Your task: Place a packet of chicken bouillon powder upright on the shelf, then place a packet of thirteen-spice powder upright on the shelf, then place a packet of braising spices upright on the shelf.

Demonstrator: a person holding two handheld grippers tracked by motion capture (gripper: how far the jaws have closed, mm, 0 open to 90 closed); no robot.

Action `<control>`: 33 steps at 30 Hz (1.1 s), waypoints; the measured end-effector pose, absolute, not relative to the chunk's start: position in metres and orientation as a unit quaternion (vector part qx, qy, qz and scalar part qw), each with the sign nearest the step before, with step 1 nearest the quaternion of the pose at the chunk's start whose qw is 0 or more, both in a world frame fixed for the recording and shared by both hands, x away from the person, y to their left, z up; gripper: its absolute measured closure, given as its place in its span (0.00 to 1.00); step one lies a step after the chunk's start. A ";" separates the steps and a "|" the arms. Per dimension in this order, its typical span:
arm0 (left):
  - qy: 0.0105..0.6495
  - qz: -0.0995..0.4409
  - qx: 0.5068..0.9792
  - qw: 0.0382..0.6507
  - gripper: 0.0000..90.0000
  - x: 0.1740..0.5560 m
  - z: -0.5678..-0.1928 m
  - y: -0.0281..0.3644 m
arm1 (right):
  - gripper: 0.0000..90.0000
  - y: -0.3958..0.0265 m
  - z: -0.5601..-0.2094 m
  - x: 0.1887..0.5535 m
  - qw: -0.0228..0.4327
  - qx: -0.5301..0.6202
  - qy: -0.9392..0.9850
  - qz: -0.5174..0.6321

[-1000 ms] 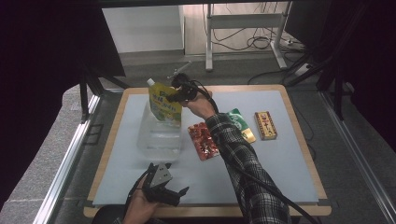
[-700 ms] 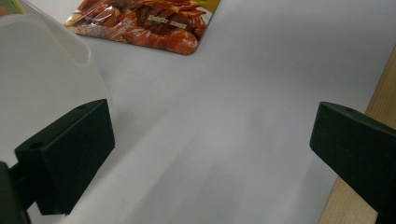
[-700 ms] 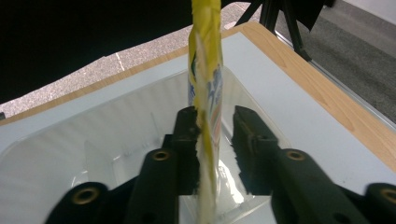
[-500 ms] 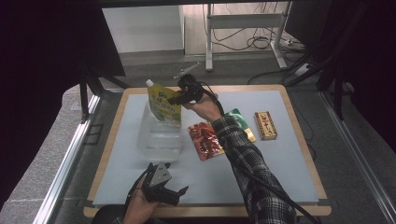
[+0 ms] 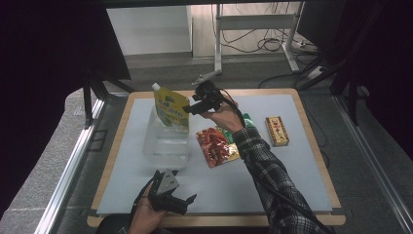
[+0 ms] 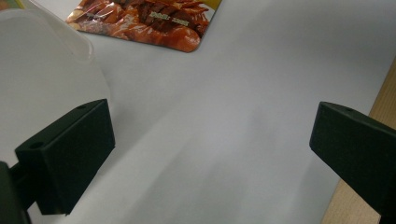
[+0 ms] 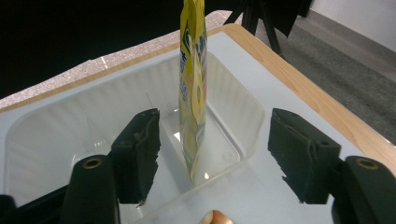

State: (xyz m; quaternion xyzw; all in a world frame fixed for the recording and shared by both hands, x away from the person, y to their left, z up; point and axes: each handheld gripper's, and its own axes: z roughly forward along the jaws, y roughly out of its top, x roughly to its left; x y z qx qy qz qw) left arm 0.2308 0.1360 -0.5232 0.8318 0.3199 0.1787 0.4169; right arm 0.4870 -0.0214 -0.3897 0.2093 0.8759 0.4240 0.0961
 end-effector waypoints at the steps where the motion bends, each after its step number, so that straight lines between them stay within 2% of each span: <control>1: 0.320 0.179 0.831 0.418 0.00 0.231 -0.523 0.136 | 0.35 -0.023 -0.390 0.486 0.096 0.210 0.876 0.424; 12: 0.324 0.174 0.827 0.424 0.00 0.231 -0.523 0.136 | 0.28 -0.043 -0.395 0.475 0.093 0.215 0.870 0.433; 33: 0.325 0.172 0.826 0.427 0.01 0.230 -0.523 0.133 | 0.27 -0.089 -0.406 0.450 0.074 0.225 0.870 0.432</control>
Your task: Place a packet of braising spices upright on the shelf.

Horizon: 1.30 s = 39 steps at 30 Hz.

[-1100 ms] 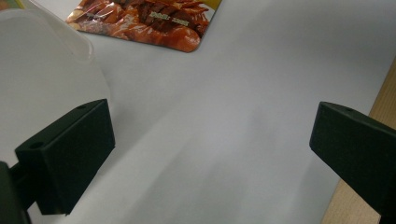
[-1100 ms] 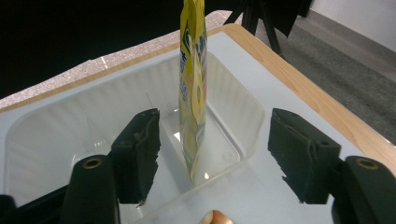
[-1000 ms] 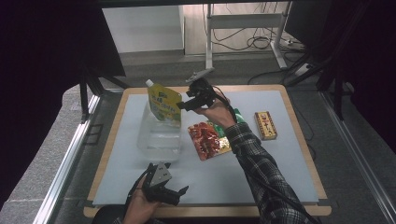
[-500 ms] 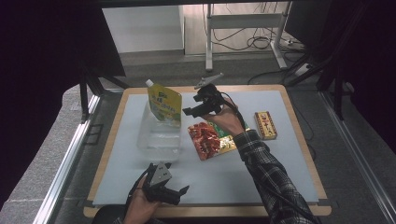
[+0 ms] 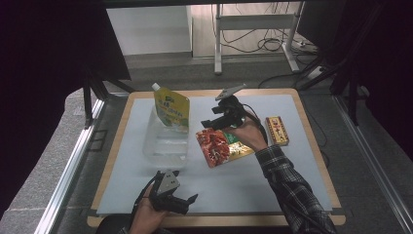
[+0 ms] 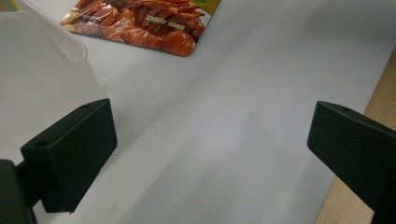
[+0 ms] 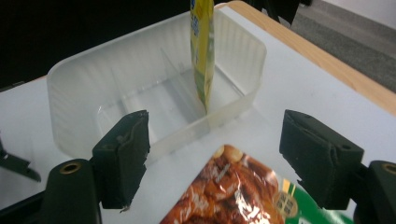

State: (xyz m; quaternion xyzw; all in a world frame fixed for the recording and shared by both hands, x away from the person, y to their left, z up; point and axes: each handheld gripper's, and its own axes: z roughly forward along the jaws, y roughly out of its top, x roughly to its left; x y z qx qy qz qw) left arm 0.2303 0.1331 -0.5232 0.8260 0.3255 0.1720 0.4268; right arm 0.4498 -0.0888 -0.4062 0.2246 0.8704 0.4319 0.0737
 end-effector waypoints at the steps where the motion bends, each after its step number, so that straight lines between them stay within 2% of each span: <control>1: 0.326 0.172 0.826 0.427 0.01 0.230 -0.523 0.133 | 0.27 -0.093 -0.407 0.449 0.073 0.227 0.869 0.433; 30: 0.323 0.181 0.831 0.414 0.02 0.231 -0.525 0.133 | 0.20 -0.181 -0.452 0.414 0.107 0.294 0.855 0.412; 36: 0.322 0.180 0.833 0.413 0.02 0.232 -0.526 0.132 | 0.13 -0.201 -0.464 0.413 0.104 0.312 0.850 0.411; 39: 0.322 0.180 0.833 0.413 0.02 0.231 -0.526 0.132 | 0.11 -0.210 -0.468 0.414 0.117 0.314 0.852 0.401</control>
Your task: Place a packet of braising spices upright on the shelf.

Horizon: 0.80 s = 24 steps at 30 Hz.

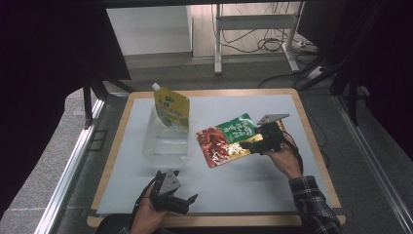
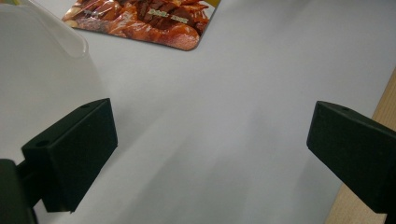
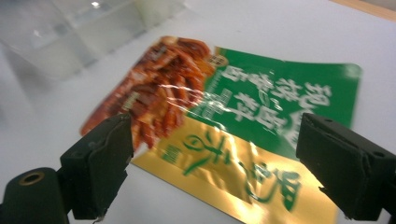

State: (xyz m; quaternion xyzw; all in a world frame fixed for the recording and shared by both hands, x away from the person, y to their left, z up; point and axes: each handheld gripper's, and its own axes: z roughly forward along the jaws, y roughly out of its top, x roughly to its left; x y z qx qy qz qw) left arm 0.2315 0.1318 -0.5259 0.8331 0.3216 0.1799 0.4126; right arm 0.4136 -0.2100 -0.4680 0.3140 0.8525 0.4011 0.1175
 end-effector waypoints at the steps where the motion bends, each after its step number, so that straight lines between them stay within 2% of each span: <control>1: 0.321 0.180 0.833 0.413 0.02 0.231 -0.526 0.132 | 0.11 -0.214 -0.470 0.414 0.119 0.316 0.851 0.402; 12: 0.318 0.180 0.837 0.407 0.02 0.231 -0.527 0.131 | 0.08 -0.234 -0.494 0.421 0.136 0.333 0.859 0.365; 24: 0.312 0.176 0.843 0.401 0.02 0.231 -0.528 0.129 | 0.07 -0.238 -0.515 0.431 0.127 0.347 0.862 0.348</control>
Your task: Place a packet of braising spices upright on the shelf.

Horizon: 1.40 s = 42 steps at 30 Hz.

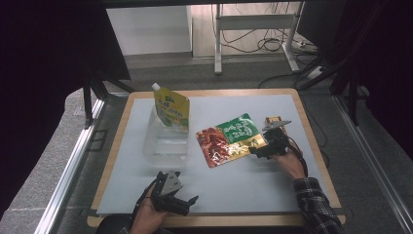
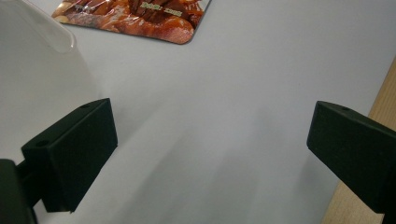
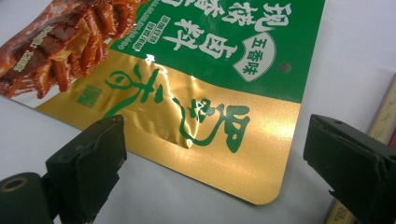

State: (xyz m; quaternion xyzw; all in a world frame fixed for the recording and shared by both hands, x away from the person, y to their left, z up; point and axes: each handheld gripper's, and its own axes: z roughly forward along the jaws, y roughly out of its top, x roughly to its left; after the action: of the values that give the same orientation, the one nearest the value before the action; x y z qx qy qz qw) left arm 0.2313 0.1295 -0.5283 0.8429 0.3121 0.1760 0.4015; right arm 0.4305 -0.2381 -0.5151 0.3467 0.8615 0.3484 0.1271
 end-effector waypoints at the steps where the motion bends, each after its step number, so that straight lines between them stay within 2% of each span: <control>1: 0.312 0.177 0.843 0.401 0.02 0.231 -0.528 0.129 | 0.06 -0.238 -0.516 0.431 0.127 0.347 0.861 0.349; 16: 0.310 0.174 0.846 0.397 0.02 0.231 -0.529 0.128 | 0.05 -0.238 -0.526 0.439 0.105 0.370 0.849 0.362; 33: 0.307 0.173 0.848 0.395 0.02 0.232 -0.530 0.127 | 0.06 -0.240 -0.508 0.433 0.045 0.393 0.807 0.438; 35: 0.307 0.173 0.849 0.395 0.02 0.232 -0.530 0.127 | 0.06 -0.237 -0.509 0.432 0.023 0.389 0.810 0.439; 42: 0.306 0.173 0.849 0.394 0.02 0.231 -0.530 0.126 | 0.06 -0.221 -0.512 0.427 0.048 0.373 0.835 0.401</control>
State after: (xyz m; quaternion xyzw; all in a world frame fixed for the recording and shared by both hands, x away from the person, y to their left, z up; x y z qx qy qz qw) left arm 0.2314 0.1264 -0.5301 0.8492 0.3064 0.1731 0.3937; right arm 0.4271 -0.2212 -0.5122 0.3734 0.8352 0.4008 0.0479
